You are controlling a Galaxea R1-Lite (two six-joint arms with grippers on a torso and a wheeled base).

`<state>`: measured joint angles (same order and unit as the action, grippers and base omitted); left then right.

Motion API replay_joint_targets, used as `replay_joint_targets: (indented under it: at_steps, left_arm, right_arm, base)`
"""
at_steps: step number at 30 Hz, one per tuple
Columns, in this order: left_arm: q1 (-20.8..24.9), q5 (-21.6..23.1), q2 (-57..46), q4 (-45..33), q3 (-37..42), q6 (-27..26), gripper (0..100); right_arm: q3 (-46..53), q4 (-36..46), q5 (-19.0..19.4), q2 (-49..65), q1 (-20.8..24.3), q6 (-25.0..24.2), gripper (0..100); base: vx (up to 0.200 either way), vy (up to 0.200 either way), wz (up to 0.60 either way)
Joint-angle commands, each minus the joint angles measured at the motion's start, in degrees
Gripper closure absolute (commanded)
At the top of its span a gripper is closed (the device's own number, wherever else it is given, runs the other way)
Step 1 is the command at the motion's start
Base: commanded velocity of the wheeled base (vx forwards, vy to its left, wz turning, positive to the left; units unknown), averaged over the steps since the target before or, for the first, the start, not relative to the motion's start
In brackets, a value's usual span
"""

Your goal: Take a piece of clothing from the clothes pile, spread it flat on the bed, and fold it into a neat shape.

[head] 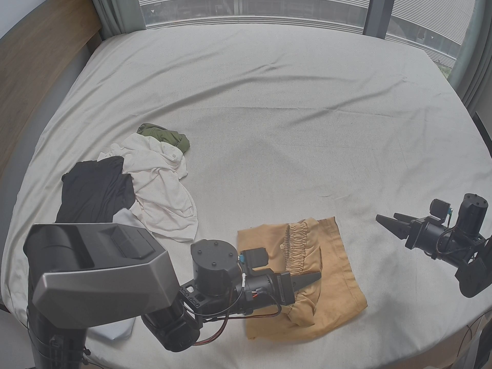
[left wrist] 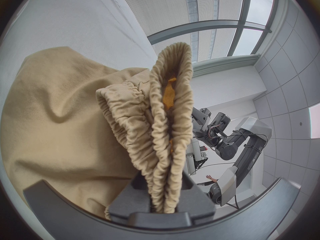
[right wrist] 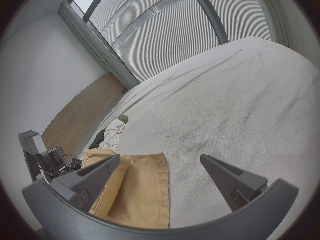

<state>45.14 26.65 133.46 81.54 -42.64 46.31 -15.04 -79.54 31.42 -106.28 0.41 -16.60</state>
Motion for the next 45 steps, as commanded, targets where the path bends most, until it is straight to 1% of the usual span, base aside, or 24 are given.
replay_joint_targets:
  at_steps: [1,17,21,22,26,29,30,32,33,35,39,41,42,43,45]
  left_arm:
    - [0.21,0.07,0.04,-0.51,-0.16,0.01,0]
    - [-0.14,-1.51,-1.19,-0.95,-0.25,-0.08,0]
    - [-0.41,-1.95,-3.74,-1.04,0.37,-0.26,0]
    - [-0.58,-2.04,-5.67,-1.04,1.07,-0.26,0]
    - [-3.13,-2.04,-11.82,-1.21,3.71,-0.43,0]
    - [-6.56,-1.95,-17.45,-1.21,6.26,-0.43,0]
    - [-8.4,-1.86,-19.73,-1.21,6.96,-0.43,0]
    - [-9.19,-1.86,-20.7,-1.3,7.31,-0.43,0]
    - [-11.83,-1.34,-24.04,-1.3,8.63,-0.52,0]
    - [-13.5,-0.98,-26.32,-1.3,9.6,-0.52,0]
    - [-18.51,0.77,-33.36,-0.6,15.48,-0.61,0]
    - [-19.92,1.21,-35.03,-0.33,18.03,-0.87,0]
    - [-19.92,1.21,-35.03,-0.33,18.03,-0.87,0]
    - [-21.32,1.92,-36.96,0.28,20.05,-0.52,0]
    - [-23.34,3.5,-37.22,0.81,20.58,-1.14,0]
  right_arm:
    - [0.01,-0.09,0.05,0.02,-0.06,-0.01,0]
    - [0.1,0.0,0.05,0.19,-0.06,-0.01,0]
    - [0.1,0.0,0.05,0.11,-0.06,-0.01,0]
    - [0.19,0.0,0.05,0.19,-0.06,-0.01,0]
    - [0.28,0.0,0.05,0.11,0.02,-0.01,0]
    - [0.8,0.0,-0.04,-0.07,0.29,-0.01,0]
    - [0.98,0.0,-0.04,-0.07,0.38,-0.01,0]
    - [0.98,0.0,-0.13,-0.07,0.38,-0.01,0]
    - [1.07,0.0,-0.13,0.11,0.46,-0.01,0]
    - [1.07,0.0,-0.13,0.11,0.46,-0.01,0]
    - [1.07,0.0,-0.13,-0.16,0.82,-0.01,0]
    - [1.07,0.0,-0.13,-0.16,0.9,-0.01,0]
    - [1.07,0.0,-0.13,-0.16,0.9,-0.01,0]
    - [1.24,0.0,-0.21,-0.16,0.82,-0.1,0]
    - [1.42,0.0,-0.21,0.02,0.9,-0.01,0]
  base:
    - [0.0,0.0,0.0]
    - [0.0,0.0,0.0]
    - [0.0,0.0,0.0]
    - [0.0,0.0,0.0]
    - [0.0,0.0,0.0]
    - [0.0,0.0,0.0]
    - [0.0,0.0,0.0]
    - [0.0,0.0,0.0]
    - [0.0,0.0,0.0]
    - [0.0,0.0,0.0]
    - [0.0,0.0,0.0]
    - [0.0,0.0,0.0]
    - [0.0,0.0,0.0]
    - [0.0,0.0,0.0]
    - [0.0,0.0,0.0]
